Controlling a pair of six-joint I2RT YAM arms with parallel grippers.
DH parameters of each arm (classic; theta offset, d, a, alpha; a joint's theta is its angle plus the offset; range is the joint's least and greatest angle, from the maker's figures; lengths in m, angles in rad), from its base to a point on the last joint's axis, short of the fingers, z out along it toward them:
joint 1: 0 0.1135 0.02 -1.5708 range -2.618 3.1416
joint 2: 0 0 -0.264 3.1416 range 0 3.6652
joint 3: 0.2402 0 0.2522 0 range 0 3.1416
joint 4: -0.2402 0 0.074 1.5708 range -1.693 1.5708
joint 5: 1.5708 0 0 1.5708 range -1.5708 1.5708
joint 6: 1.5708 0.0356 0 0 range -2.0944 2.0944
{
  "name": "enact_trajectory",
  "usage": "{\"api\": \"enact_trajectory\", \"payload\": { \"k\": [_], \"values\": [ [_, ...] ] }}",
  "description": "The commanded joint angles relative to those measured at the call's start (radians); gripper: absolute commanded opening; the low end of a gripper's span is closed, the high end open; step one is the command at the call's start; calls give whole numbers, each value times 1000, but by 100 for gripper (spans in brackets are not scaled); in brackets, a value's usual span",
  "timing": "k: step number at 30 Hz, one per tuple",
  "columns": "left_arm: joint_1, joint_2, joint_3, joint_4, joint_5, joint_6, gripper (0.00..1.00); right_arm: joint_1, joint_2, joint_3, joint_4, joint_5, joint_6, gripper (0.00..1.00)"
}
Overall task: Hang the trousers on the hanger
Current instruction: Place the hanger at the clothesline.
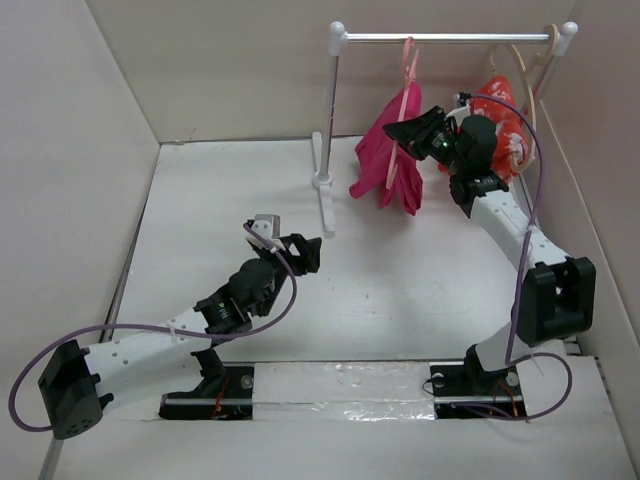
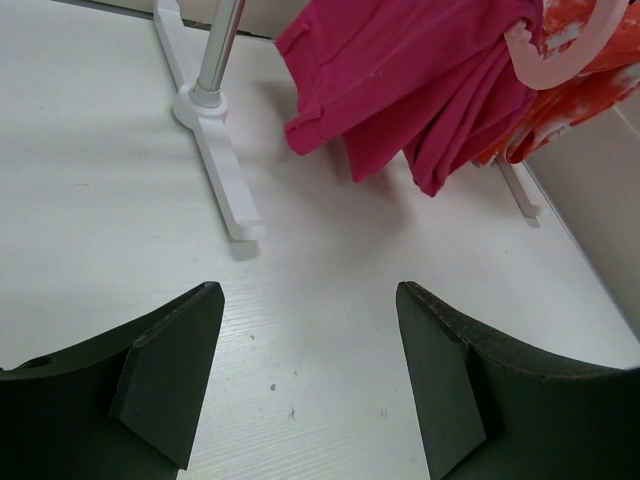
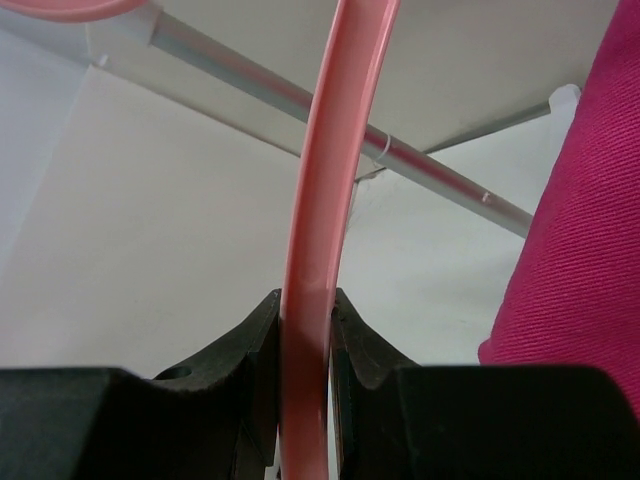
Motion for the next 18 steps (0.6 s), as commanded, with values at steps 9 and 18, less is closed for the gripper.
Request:
{"api": "enact_trajectory", "payload": {
  "k": [9,18],
  "values": [
    [4,-15,21,30,9,-4,67,-41,19,152,328,-203,39,0],
    [4,-1,15,44,18,-6,67,-55,-30,161,272,-174,10,0]
  ]
}}
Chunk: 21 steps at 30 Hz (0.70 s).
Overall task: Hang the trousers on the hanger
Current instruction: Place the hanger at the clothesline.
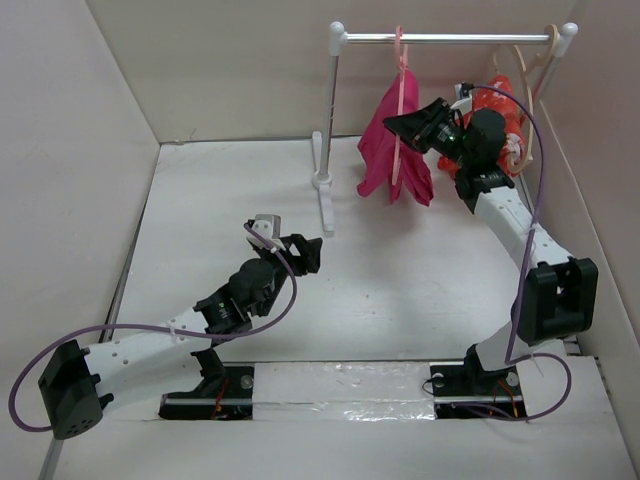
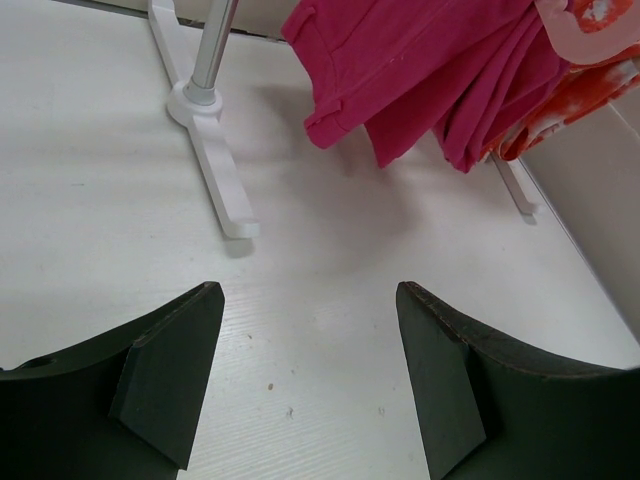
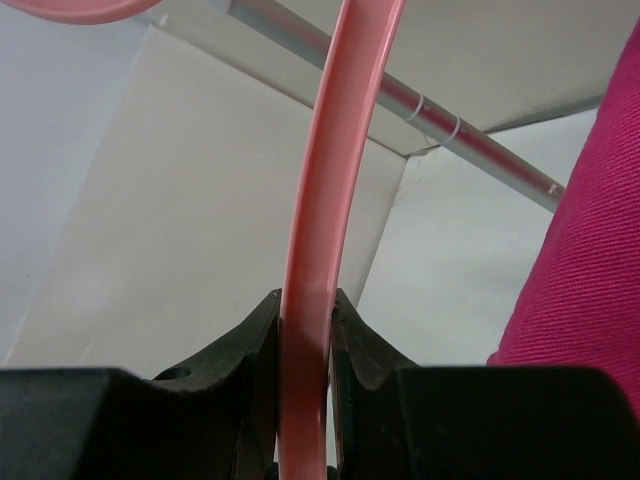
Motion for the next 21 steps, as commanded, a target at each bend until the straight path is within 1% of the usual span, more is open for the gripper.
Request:
{"api": "enact_trajectory", "payload": {
  "k": [1,2,5,13,21],
  "values": [
    [4,1,23,40,5,-6,67,-32,-46,133,207,-25,-45,0],
    [4,1,23,35,5,-7,67,-32,-23,165,185,-27,-43,0],
    [4,-10,17,40,-3,-3,67,-50,11,195,153,-25,-45,0],
    [4,-22,20,29,-3,-3,67,-82,98,169,194,-39,4,0],
    [4,-36,17,27,-6,-3,67,-92,115,164,196,-39,7,0]
  ]
}}
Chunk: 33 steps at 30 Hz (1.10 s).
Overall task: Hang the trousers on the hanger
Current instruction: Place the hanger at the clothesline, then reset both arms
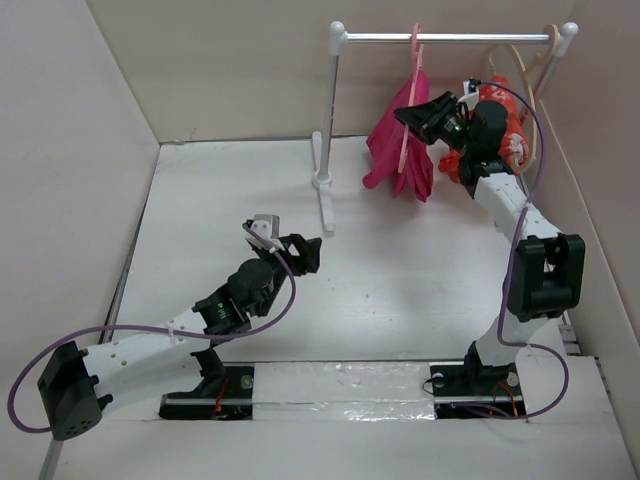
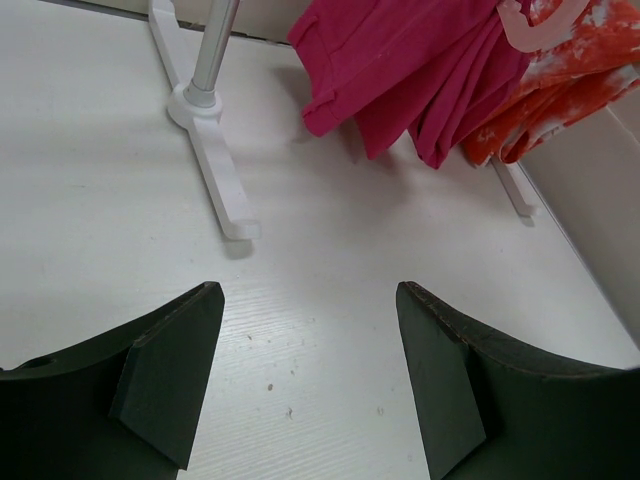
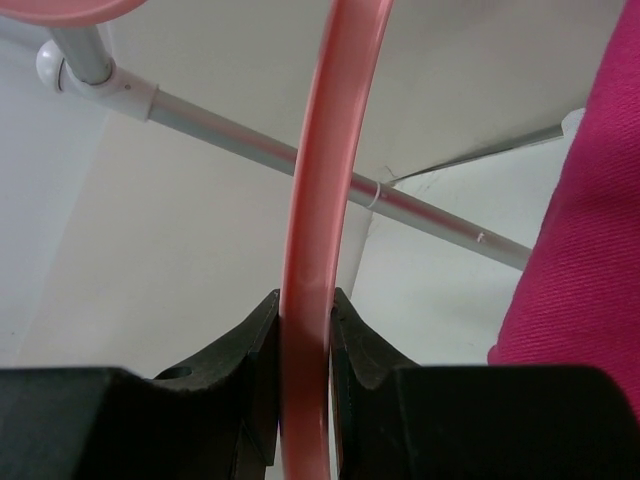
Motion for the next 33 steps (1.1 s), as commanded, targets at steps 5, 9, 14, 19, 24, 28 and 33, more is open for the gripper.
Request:
{"api": "enact_trajectory", "payload": {
  "k": [5,9,14,19,24,28,33],
  "values": [
    [4,-28,23,21,-7,-4,68,-17,-53,45,161,-29,-37,21],
    [4,-27,27,11,-28,-12,68,-8,-102,31,65,19,-127,93],
    [4,-36,24,10,-43,-9,68,1,-217,-54,-15,110,-221,100],
    [4,-50,9,35,-31,-3,69,56,-381,-176,-116,307,-373,100],
    [4,-67,0,35,-31,-1,72,197,-675,-451,-146,477,-572,100],
    [4,-102,-17,41,-57,-1,73,318,-918,-710,-161,532,-615,100],
    [4,-126,-49,72,-105,20,74,429,-1242,-927,-399,637,-617,100]
  ]
}}
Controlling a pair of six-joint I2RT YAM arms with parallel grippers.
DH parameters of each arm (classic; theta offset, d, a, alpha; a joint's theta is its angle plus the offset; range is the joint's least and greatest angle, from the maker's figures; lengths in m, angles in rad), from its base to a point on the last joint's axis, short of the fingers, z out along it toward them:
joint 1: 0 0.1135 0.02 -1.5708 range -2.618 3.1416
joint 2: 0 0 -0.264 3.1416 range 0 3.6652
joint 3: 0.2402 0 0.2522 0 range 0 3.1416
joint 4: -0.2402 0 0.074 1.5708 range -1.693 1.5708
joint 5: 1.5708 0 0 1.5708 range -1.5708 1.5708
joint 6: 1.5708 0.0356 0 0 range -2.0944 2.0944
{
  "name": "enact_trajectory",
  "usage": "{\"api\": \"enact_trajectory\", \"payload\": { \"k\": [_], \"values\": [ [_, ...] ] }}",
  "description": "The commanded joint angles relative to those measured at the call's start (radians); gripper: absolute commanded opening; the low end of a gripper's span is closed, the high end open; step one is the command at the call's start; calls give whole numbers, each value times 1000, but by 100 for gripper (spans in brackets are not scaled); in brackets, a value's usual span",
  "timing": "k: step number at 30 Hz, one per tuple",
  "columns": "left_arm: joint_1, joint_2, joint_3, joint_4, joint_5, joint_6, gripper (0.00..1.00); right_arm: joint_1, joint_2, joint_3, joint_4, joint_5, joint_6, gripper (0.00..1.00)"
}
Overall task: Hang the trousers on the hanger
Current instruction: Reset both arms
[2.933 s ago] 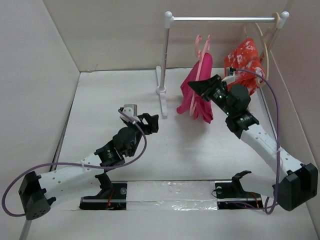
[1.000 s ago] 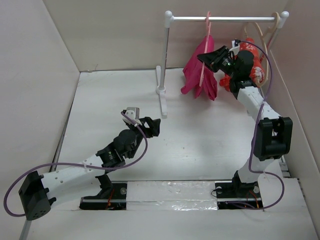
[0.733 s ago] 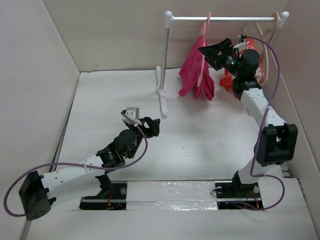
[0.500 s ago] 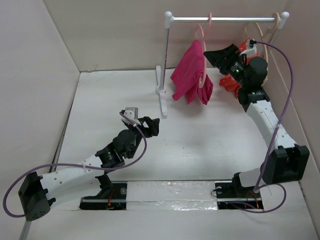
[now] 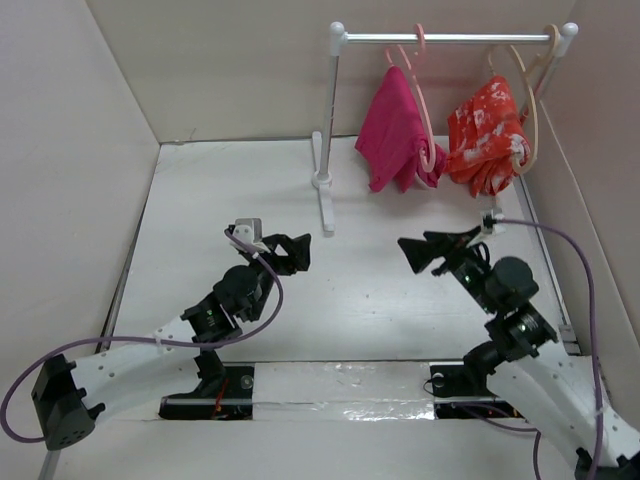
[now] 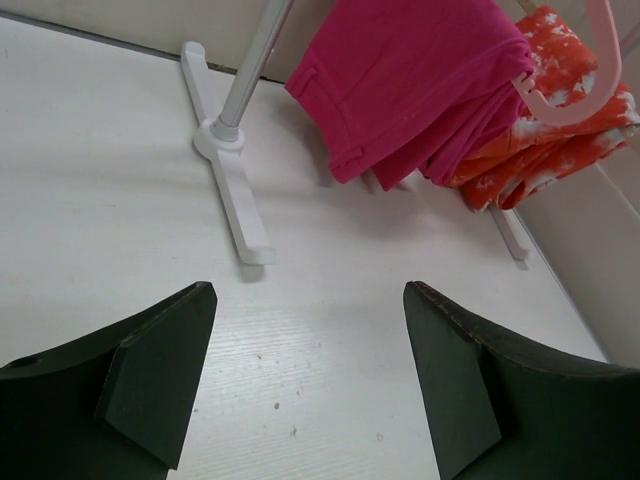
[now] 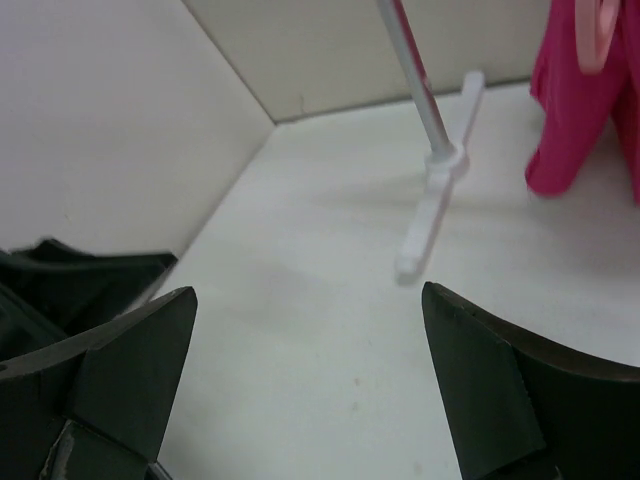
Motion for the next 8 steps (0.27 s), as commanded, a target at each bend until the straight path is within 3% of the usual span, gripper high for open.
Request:
{"api": "enact_trajectory", "payload": {
  "k": [1,5,8],
  "values": [
    [4,-12,-11,59,-48,19,74,40,-205,-89,-182,150,-34,100],
    [4,54,-22,98,-72,30,71,63,-333,-189,-290,141,12,100],
    [4,115,-1,91,-84,2,72,81,-346,-171,-334,117,3,100]
  ]
}}
